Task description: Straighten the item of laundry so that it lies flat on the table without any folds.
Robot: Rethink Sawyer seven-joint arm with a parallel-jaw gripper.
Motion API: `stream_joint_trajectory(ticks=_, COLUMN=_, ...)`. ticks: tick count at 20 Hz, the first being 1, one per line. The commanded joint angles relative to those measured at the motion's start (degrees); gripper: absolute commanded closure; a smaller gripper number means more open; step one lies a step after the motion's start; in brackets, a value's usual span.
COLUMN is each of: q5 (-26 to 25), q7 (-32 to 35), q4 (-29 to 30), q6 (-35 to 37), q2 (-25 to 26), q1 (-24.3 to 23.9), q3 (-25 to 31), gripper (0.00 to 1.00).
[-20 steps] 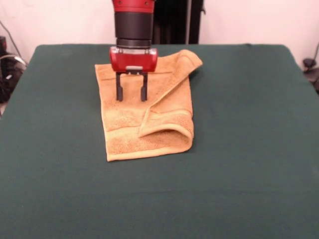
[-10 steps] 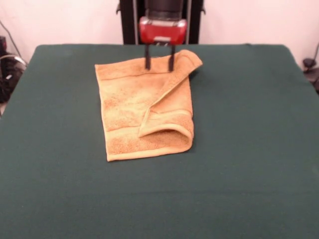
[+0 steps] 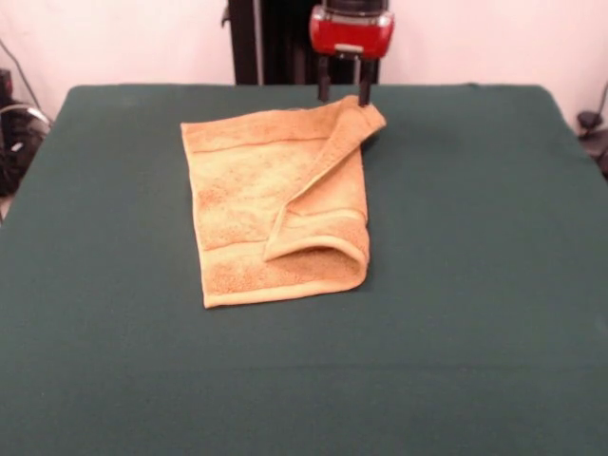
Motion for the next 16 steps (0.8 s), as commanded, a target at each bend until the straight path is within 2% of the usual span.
stream_joint_trajectory(ticks=1, q5=3.3, q7=16.01, q4=-4.21, q6=-5.9, q2=18.16, q1=-1.73, q3=2.29, gripper=0.0)
stream_joint_trajectory(ticks=4, q5=3.77, q7=15.6, q4=-5.86, q6=-5.06, q2=21.86, q1=-2.44, q3=2.37, gripper=0.0)
stream_joint_trajectory(ticks=11, q5=4.28, q7=19.01, q4=-5.97, q6=-11.33, q2=26.19, q1=-4.27, q3=5.82, gripper=0.0)
stream_joint_trajectory(ticks=13, q5=5.62, q7=19.62, q4=-4.53, q6=-11.95, q2=24.77, q1=-3.44, q3=6.31, gripper=0.0)
stream_joint_trajectory(ticks=16, q5=9.37, q7=19.35, q4=-0.42, q6=-8.48, q2=18.3, q1=-1.12, q3=6.44, gripper=0.0)
